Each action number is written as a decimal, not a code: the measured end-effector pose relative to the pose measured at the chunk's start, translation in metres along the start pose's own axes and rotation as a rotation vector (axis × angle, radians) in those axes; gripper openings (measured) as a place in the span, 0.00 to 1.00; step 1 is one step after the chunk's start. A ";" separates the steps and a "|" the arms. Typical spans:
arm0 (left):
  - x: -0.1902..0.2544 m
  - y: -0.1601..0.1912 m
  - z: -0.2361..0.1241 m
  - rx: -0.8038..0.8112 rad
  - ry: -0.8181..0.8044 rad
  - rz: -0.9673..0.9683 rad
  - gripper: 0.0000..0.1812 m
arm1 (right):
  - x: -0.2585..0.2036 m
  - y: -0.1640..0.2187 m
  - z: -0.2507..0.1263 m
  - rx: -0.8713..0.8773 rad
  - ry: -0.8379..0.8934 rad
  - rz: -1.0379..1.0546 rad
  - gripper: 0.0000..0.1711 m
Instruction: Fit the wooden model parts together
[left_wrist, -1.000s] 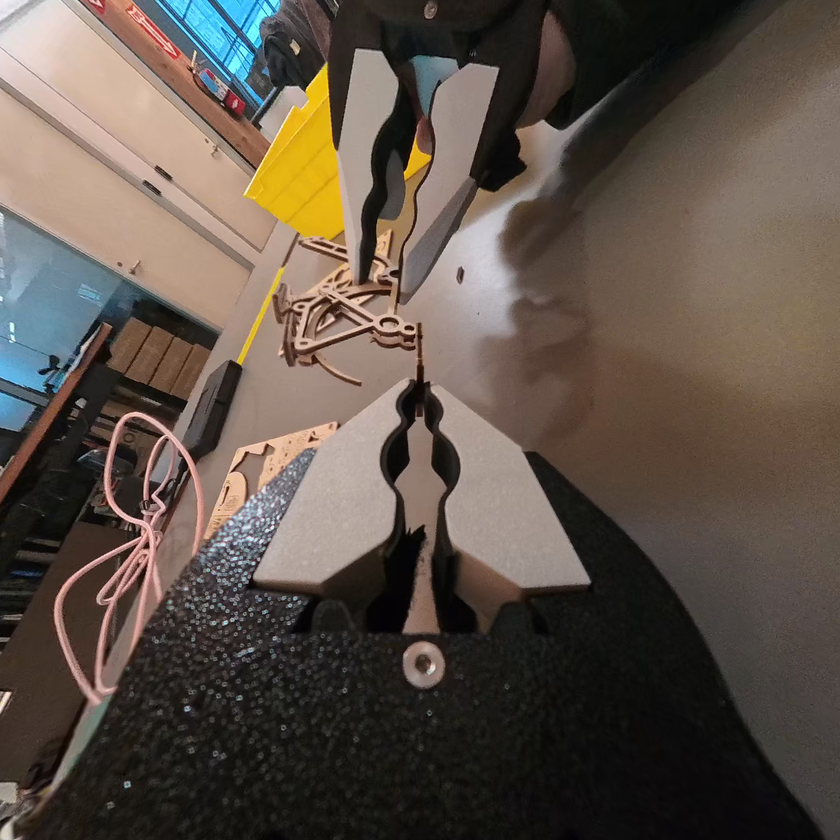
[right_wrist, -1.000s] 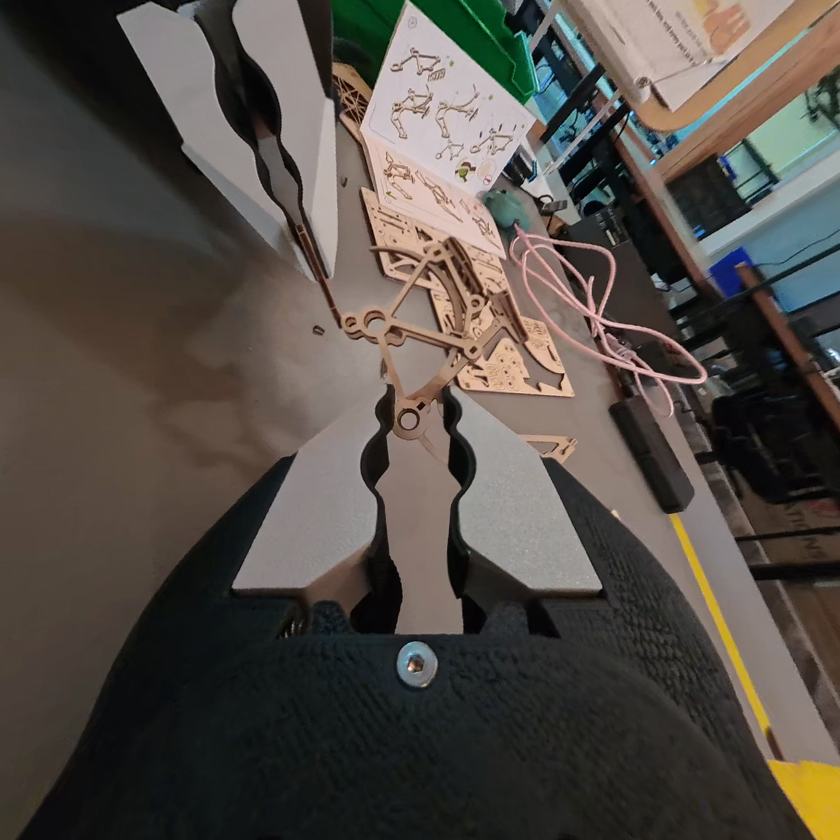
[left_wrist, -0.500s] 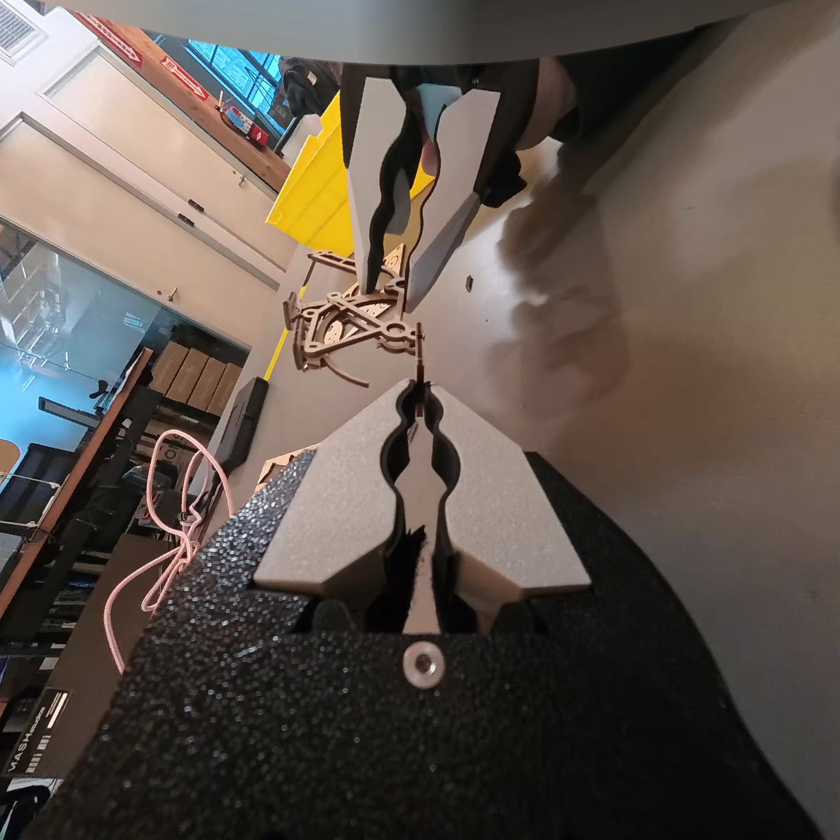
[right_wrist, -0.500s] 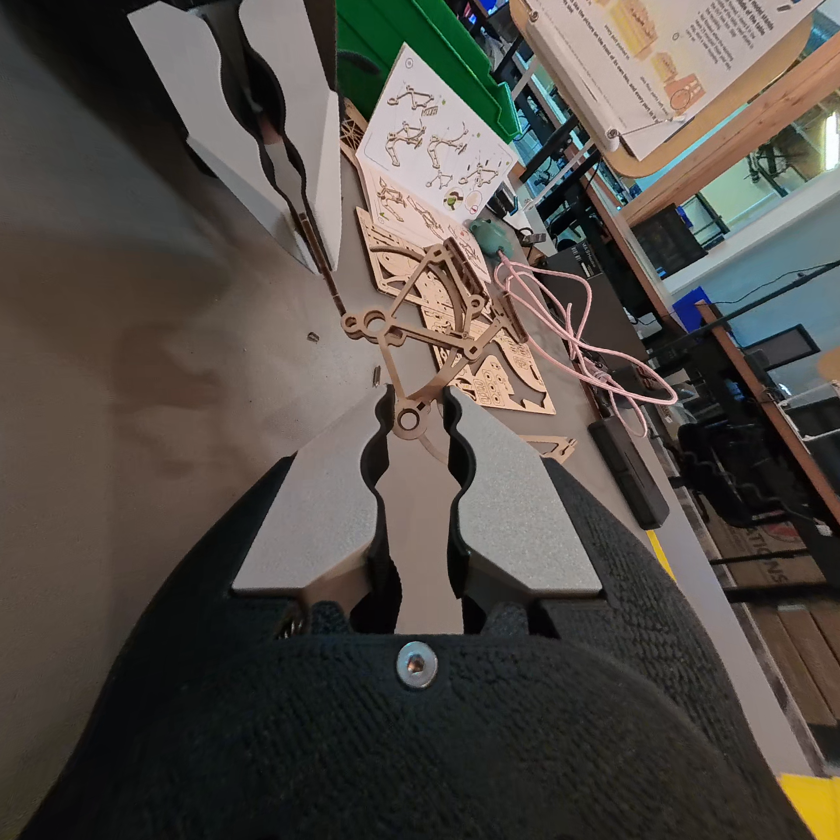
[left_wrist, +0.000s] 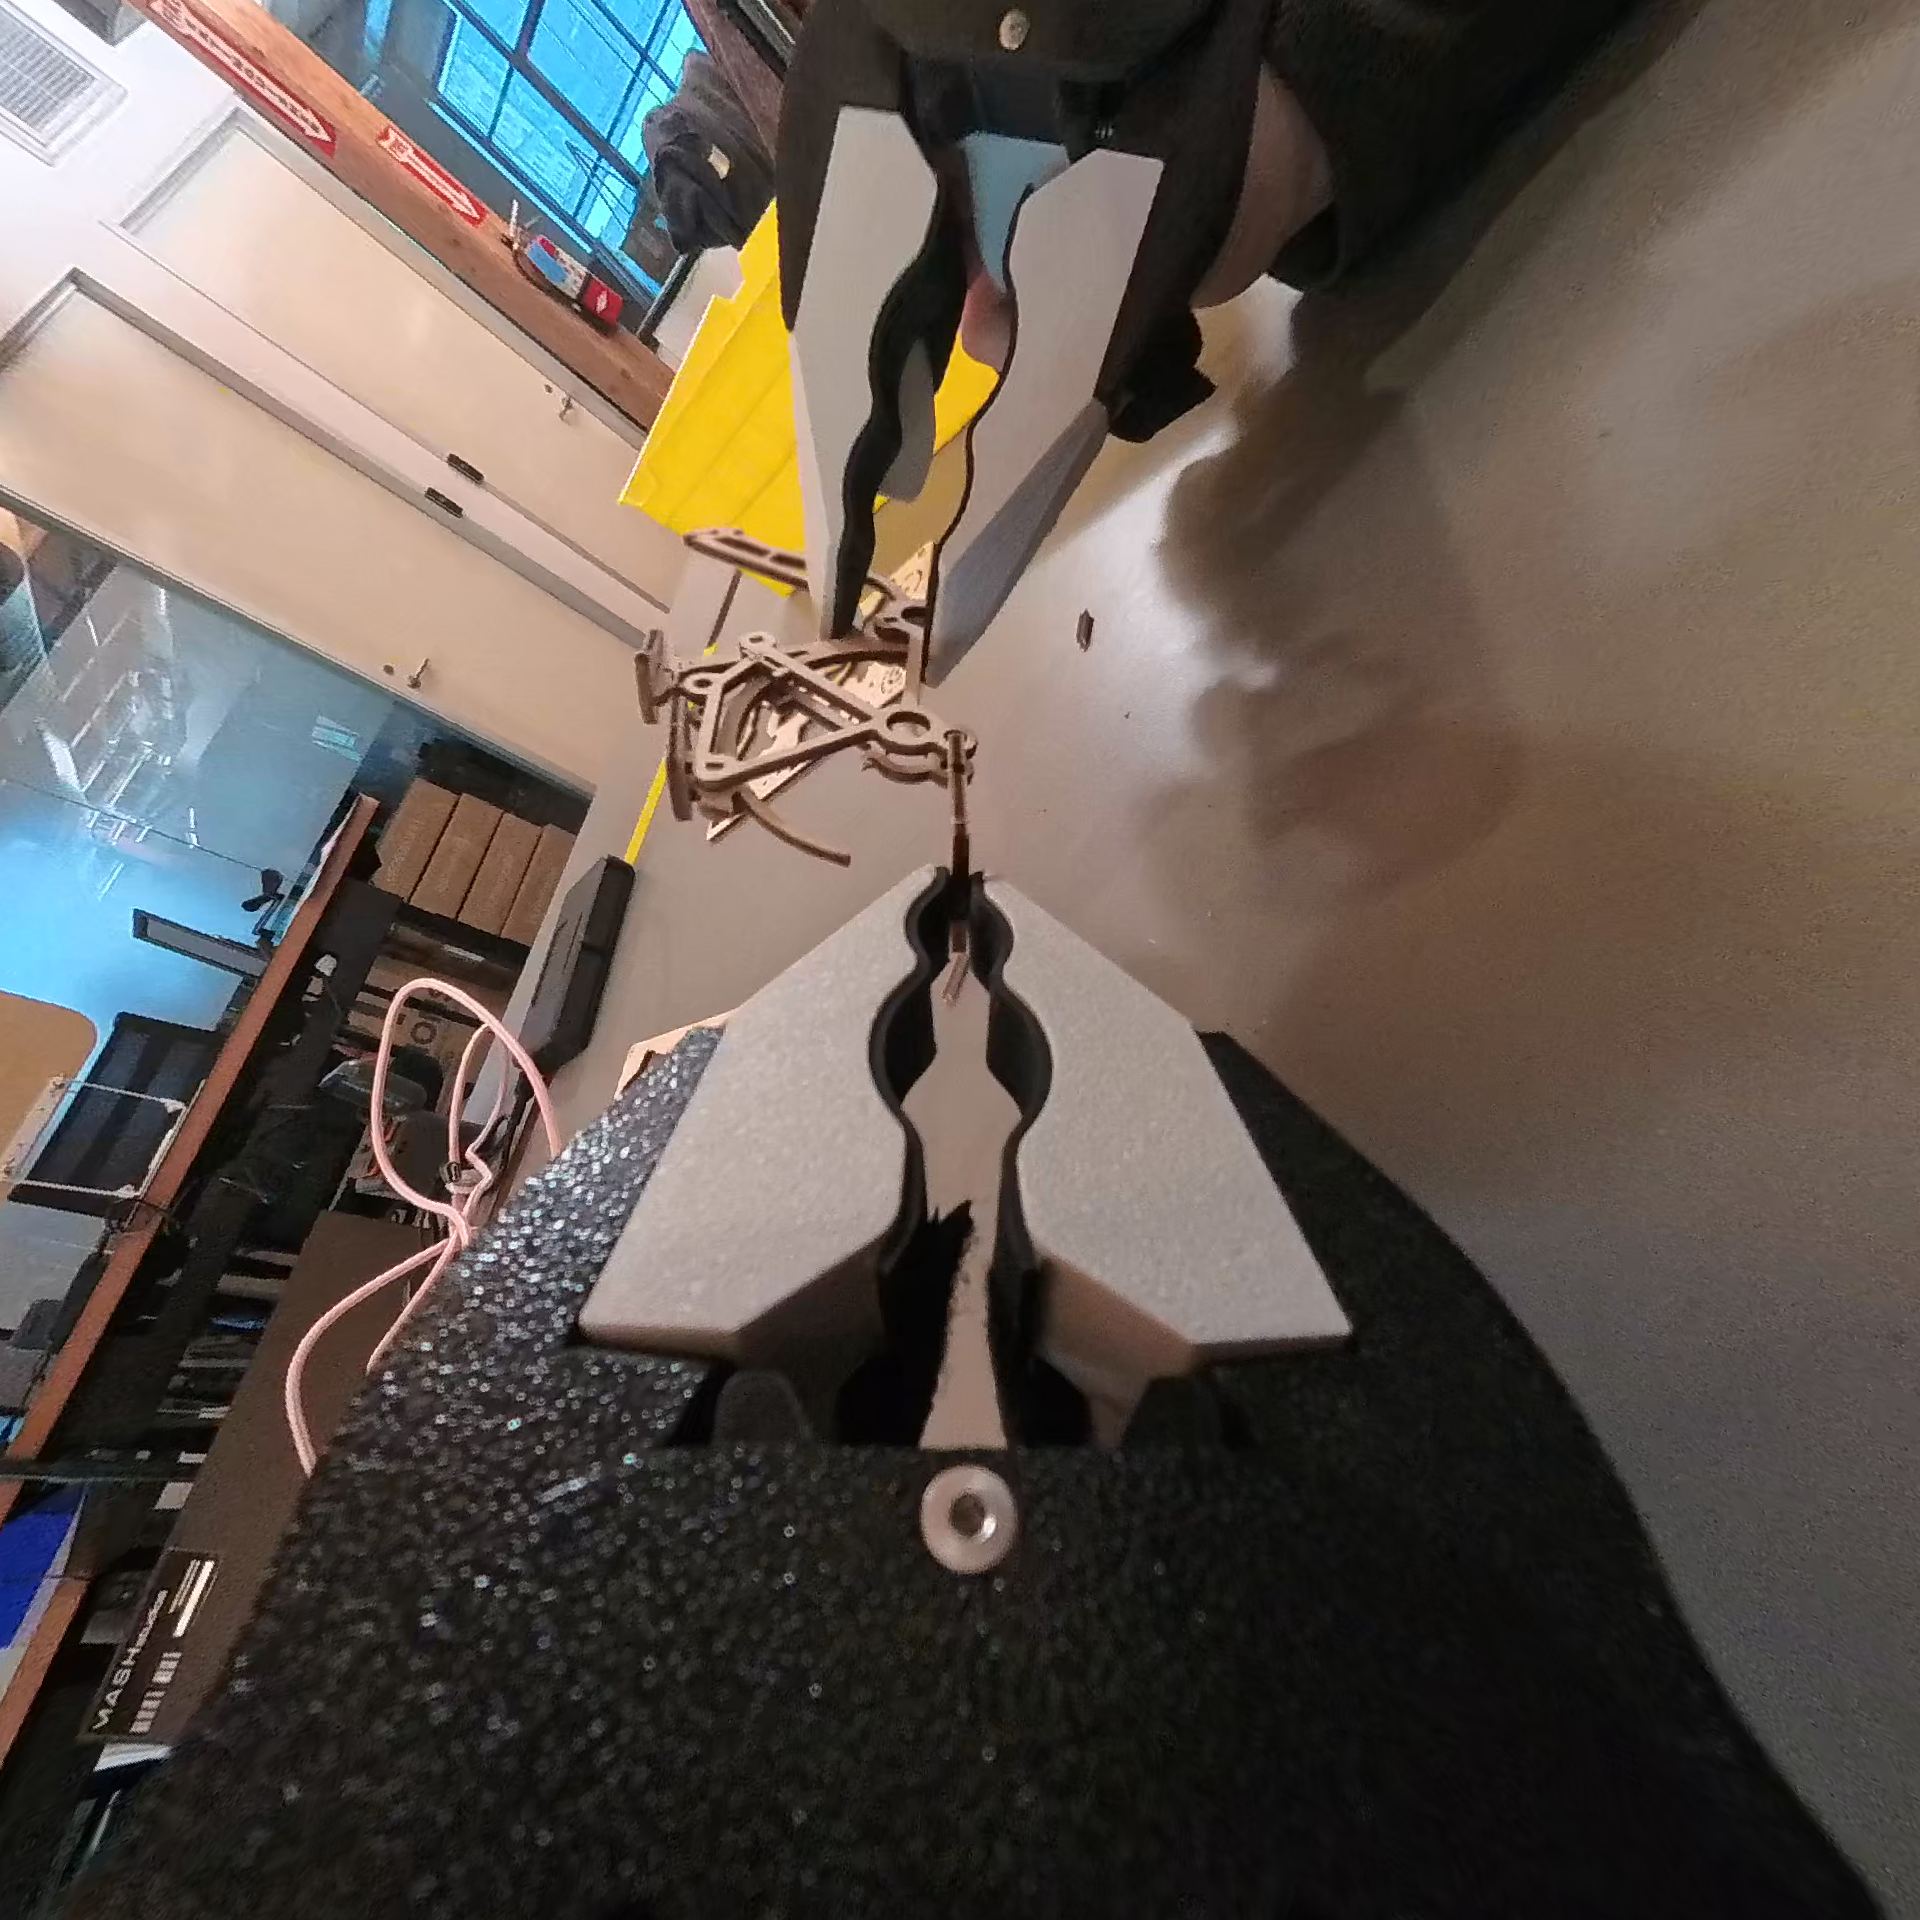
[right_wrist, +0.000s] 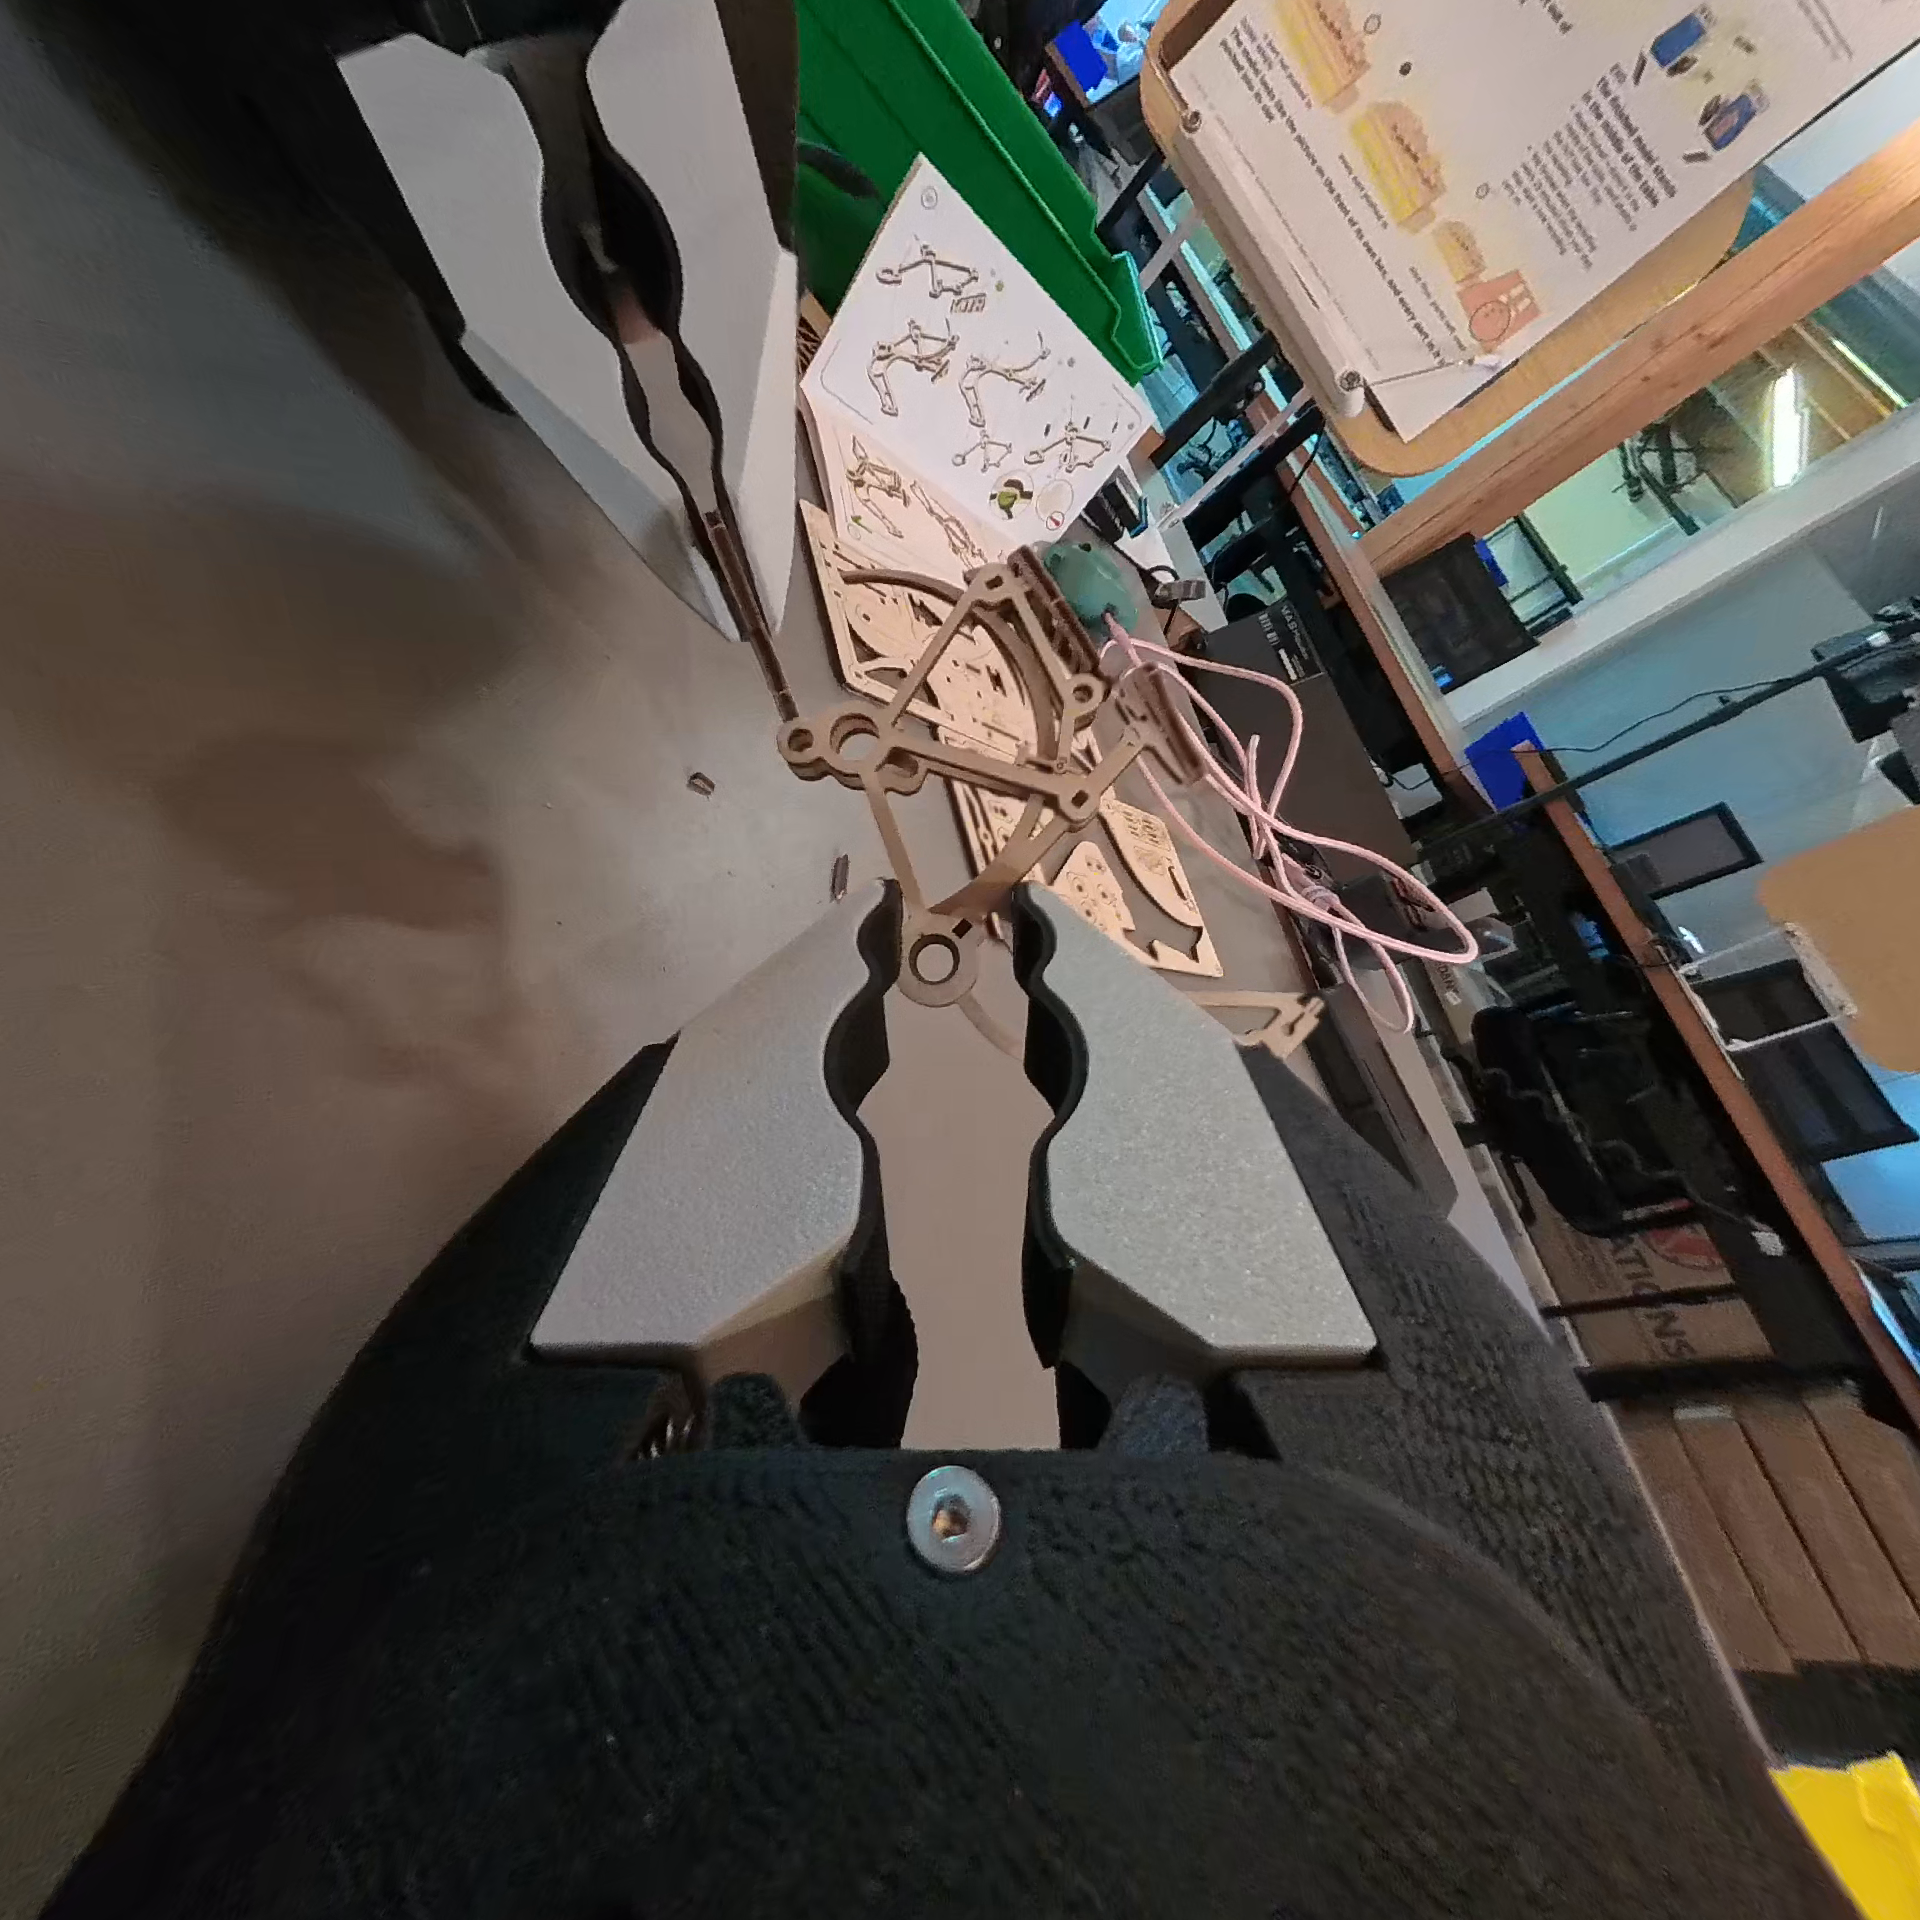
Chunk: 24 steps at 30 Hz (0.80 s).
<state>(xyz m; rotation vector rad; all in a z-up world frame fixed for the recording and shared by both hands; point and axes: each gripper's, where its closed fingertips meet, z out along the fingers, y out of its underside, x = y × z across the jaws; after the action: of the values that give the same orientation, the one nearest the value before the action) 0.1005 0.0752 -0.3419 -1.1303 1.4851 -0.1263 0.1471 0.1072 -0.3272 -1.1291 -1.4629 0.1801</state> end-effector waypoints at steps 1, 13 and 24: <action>0.000 0.000 0.000 -0.001 0.000 0.001 0.00 | 0.000 0.000 0.000 0.001 0.001 -0.005 0.11; 0.000 0.002 0.001 -0.007 0.003 -0.006 0.00 | 0.000 0.001 0.001 -0.011 0.004 -0.010 0.11; 0.000 0.005 0.002 -0.025 0.009 -0.015 0.00 | 0.000 0.004 0.004 -0.052 0.020 -0.035 0.11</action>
<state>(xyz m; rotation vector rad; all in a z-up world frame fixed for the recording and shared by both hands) 0.0992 0.0785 -0.3455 -1.1622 1.4900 -0.1235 0.1461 0.1110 -0.3313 -1.1432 -1.4758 0.1063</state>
